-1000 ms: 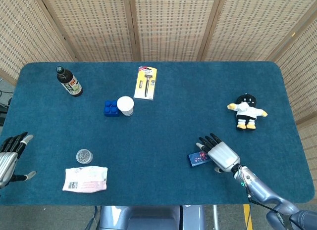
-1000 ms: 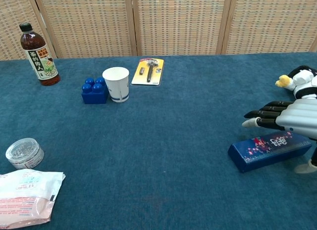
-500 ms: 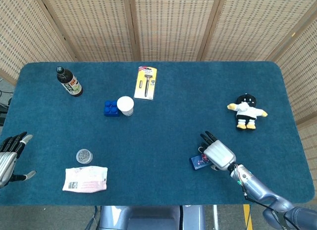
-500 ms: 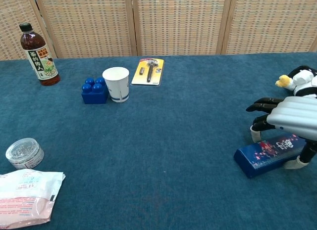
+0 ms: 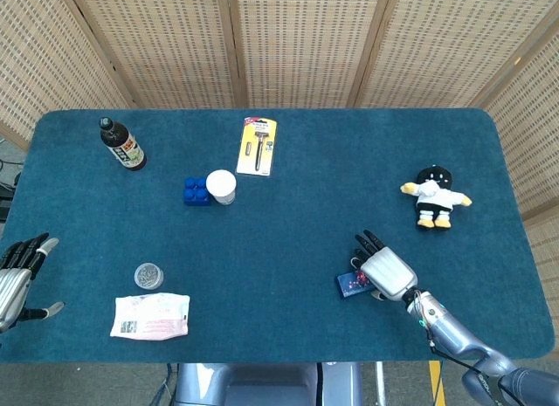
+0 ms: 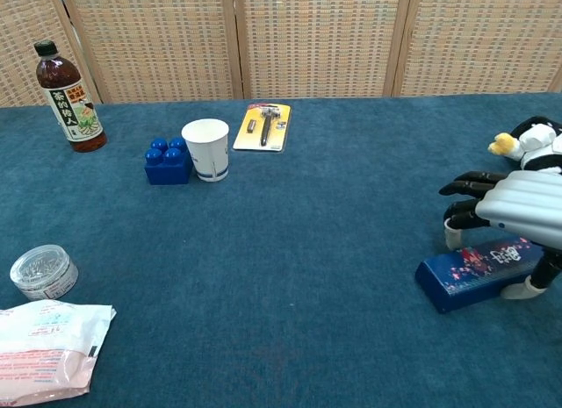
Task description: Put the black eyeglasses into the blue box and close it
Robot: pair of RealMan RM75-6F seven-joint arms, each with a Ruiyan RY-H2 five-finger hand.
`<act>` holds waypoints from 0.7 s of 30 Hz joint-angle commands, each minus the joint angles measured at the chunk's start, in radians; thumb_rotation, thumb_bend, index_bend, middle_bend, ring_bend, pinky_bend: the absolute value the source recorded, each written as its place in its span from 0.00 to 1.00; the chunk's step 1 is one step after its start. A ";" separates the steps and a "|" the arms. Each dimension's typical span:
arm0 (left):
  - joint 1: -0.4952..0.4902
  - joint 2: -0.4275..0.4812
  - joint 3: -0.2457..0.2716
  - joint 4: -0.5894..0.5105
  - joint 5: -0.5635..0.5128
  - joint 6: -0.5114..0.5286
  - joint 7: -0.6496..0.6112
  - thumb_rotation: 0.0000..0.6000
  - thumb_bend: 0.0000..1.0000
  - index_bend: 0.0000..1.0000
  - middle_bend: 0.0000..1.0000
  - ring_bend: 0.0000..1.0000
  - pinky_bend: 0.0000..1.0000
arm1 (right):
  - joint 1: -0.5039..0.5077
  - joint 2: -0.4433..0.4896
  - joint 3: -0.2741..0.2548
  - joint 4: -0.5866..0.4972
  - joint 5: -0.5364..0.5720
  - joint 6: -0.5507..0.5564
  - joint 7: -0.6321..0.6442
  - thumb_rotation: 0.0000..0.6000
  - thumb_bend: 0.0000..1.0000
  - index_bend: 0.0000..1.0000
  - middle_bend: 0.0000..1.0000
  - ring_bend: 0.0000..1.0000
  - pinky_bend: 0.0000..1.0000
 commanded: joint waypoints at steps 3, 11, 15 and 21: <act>0.000 0.001 0.000 -0.002 0.001 0.000 -0.001 1.00 0.00 0.00 0.00 0.00 0.00 | 0.011 0.062 -0.012 -0.078 0.030 -0.057 0.015 1.00 0.00 0.00 0.00 0.00 0.00; 0.015 0.016 0.004 -0.006 0.029 0.035 -0.036 1.00 0.00 0.00 0.00 0.00 0.00 | -0.039 0.214 -0.006 -0.272 0.055 0.033 0.001 1.00 0.00 0.00 0.00 0.00 0.00; 0.030 0.023 0.003 0.000 0.044 0.073 -0.058 1.00 0.00 0.00 0.00 0.00 0.00 | -0.116 0.298 -0.013 -0.345 0.047 0.167 0.053 1.00 0.00 0.00 0.00 0.00 0.00; 0.052 0.013 -0.002 0.010 0.065 0.131 -0.050 1.00 0.00 0.00 0.00 0.00 0.00 | -0.249 0.345 -0.032 -0.324 0.053 0.355 0.187 1.00 0.00 0.00 0.00 0.00 0.00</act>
